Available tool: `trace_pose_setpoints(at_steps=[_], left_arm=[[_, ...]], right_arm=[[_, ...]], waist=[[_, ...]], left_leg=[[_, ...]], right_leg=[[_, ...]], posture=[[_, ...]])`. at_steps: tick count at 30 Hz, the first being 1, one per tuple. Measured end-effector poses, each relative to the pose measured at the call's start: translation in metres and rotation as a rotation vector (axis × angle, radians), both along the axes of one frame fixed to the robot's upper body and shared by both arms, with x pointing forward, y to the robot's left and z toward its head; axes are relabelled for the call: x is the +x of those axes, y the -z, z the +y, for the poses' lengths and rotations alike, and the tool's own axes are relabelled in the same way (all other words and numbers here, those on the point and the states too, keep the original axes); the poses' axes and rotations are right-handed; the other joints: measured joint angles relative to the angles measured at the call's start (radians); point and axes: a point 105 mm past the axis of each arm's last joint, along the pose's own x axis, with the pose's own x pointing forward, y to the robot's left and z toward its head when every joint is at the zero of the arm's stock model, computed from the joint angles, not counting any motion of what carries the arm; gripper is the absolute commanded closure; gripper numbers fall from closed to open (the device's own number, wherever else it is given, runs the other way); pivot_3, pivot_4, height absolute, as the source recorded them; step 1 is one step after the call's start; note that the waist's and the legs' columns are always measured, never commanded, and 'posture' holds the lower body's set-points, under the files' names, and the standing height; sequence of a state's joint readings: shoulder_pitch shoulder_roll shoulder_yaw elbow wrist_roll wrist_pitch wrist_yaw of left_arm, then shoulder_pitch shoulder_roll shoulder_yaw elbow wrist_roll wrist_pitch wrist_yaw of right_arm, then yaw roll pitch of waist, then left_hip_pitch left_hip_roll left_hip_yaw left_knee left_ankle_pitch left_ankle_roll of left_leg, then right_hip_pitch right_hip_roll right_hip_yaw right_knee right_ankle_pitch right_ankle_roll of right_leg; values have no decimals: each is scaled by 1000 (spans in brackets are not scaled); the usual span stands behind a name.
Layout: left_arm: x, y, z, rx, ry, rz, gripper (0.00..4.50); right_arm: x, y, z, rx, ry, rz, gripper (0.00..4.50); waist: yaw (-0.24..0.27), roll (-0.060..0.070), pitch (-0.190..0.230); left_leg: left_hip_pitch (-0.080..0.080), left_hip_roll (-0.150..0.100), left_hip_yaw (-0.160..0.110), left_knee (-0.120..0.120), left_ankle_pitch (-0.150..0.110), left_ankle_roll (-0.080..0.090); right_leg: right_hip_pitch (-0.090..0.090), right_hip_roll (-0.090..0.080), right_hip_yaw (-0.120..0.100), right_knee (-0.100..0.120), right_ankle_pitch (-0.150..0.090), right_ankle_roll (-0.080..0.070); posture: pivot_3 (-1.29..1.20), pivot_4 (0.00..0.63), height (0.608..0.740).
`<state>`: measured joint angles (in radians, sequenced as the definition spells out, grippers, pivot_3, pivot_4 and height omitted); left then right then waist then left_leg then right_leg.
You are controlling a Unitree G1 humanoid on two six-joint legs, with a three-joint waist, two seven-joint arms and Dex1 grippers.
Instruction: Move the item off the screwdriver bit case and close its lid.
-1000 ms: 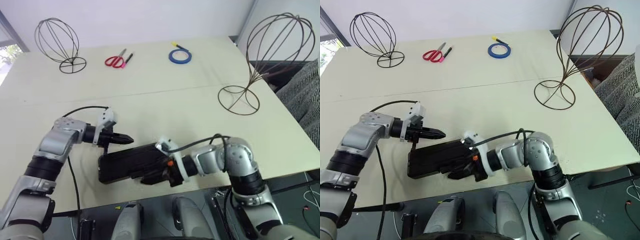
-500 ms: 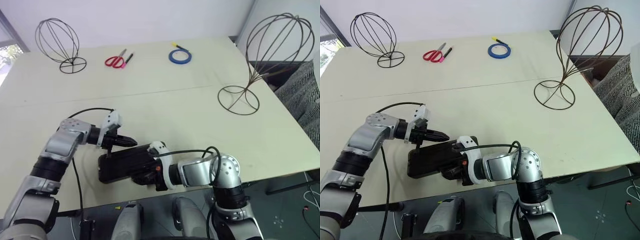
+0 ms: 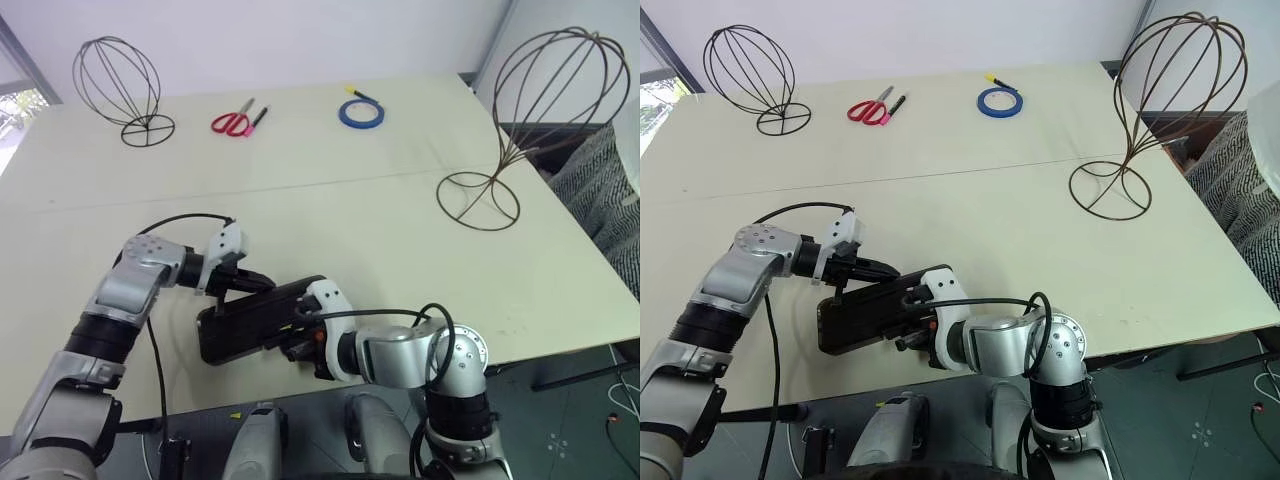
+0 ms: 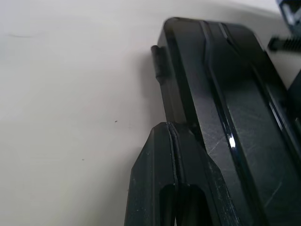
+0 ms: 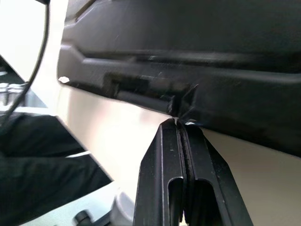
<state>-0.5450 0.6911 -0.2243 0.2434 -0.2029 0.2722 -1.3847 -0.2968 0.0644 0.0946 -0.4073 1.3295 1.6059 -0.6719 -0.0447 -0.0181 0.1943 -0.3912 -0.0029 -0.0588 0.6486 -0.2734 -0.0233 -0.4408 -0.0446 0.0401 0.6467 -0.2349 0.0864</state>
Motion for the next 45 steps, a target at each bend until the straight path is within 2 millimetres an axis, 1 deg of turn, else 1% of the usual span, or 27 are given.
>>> trace_pose_setpoints(at_steps=[4,12,14,16,19,24,27,28,29,30,31,32,34,35,36,40,43,45], left_arm=[[1,9,0,17,3,-10,4500],[5,11,-8,15,19,-41,4500],[7,11,-10,11,23,-49,4500],[10,10,-13,0,25,-52,4500],[17,8,-12,-10,-2,-68,4500],[36,-1,4,-49,-163,-120,4500],[45,-15,19,-100,-282,-149,4500],[45,-23,23,-128,-315,-159,4500],[44,-31,26,-151,-335,-170,4500],[40,-40,29,-185,-359,-183,4500],[37,-46,30,-202,-366,-190,4500],[32,-53,33,-221,-388,-201,4500],[25,-58,36,-243,-426,-206,4500],[21,-58,37,-256,-450,-197,4500],[16,-57,38,-264,-469,-183,4500],[-17,-53,35,-298,-504,-112,4500],[-41,-55,36,-319,-549,-85,4500],[-53,-56,36,-326,-578,-65,4500]], right_arm=[[0,-1,1,-21,2,-23,4463],[1,-1,0,-26,-9,-33,4463],[2,-2,-4,-31,-28,-43,4463],[1,-4,-12,-36,-55,-56,4463],[-2,-8,-31,-36,-112,-70,4463],[-10,-11,-59,-49,-163,-45,4463],[-18,-15,-77,-90,-202,-45,4463],[-20,-18,-80,-89,-213,-54,4463],[-19,-23,-83,-84,-225,-65,4463],[-18,-33,-86,-76,-242,-94,4463],[-13,-42,-90,-73,-238,-127,4463],[-6,-58,-95,-58,-234,-182,4463],[1,-77,-101,-44,-229,-256,4463],[4,-83,-104,-45,-230,-288,4463],[6,-87,-106,-50,-233,-308,4463],[11,-94,-116,-92,-256,-370,4463],[16,-100,-118,-91,-277,-415,4463],[20,-104,-120,-97,-288,-449,4463]], waist=[[0,0,0],[3,0,-1],[5,0,-1],[9,0,-1],[5,0,-1],[-1,0,-1],[-1,-1,-1],[-1,-1,0],[-1,-1,0],[-1,-1,0],[0,-1,0],[1,-1,0],[3,-1,0],[4,-1,0],[6,-1,0],[6,-2,1],[4,-2,1],[6,-2,1]], left_leg=[[0,0,0,0,0,0],[1,0,0,1,0,0],[1,0,-1,2,0,0],[1,0,-1,2,0,0],[1,-1,0,2,0,0],[0,0,-1,1,0,1],[0,0,-1,1,0,1],[0,0,-1,2,0,1],[0,0,-1,1,0,1],[0,1,-1,2,0,1],[0,1,-1,2,0,1],[0,1,-1,2,0,1],[0,1,0,2,0,1],[0,1,0,2,0,1],[0,1,-1,2,0,1],[0,1,0,2,0,1],[0,2,0,2,0,1],[0,1,0,2,0,1]], right_leg=[[0,0,0,0,0,0],[2,0,0,0,0,0],[2,0,0,0,0,0],[3,-1,0,-1,-1,1],[4,-2,0,-1,-1,2],[3,1,0,-1,-1,2],[2,1,0,-1,-1,2],[2,0,0,-1,-1,2],[2,0,0,-1,-1,2],[2,0,1,-1,-1,2],[2,-1,1,-1,-1,2],[2,-1,0,-1,-1,2],[3,0,0,-2,-1,2],[3,0,0,-2,-1,2],[3,0,0,-2,-1,2],[3,-2,0,-3,-2,2],[3,-1,0,-3,-2,2],[3,0,0,-3,-2,2]], posture=[[0,150,740],[0,150,740],[0,150,740],[0,150,740],[0,150,740],[0,150,740],[0,150,740],[0,150,740],[0,150,740],[0,150,740],[0,150,740],[0,150,740],[0,150,740],[0,150,740],[0,150,740],[0,150,740],[0,150,740],[0,150,740]])
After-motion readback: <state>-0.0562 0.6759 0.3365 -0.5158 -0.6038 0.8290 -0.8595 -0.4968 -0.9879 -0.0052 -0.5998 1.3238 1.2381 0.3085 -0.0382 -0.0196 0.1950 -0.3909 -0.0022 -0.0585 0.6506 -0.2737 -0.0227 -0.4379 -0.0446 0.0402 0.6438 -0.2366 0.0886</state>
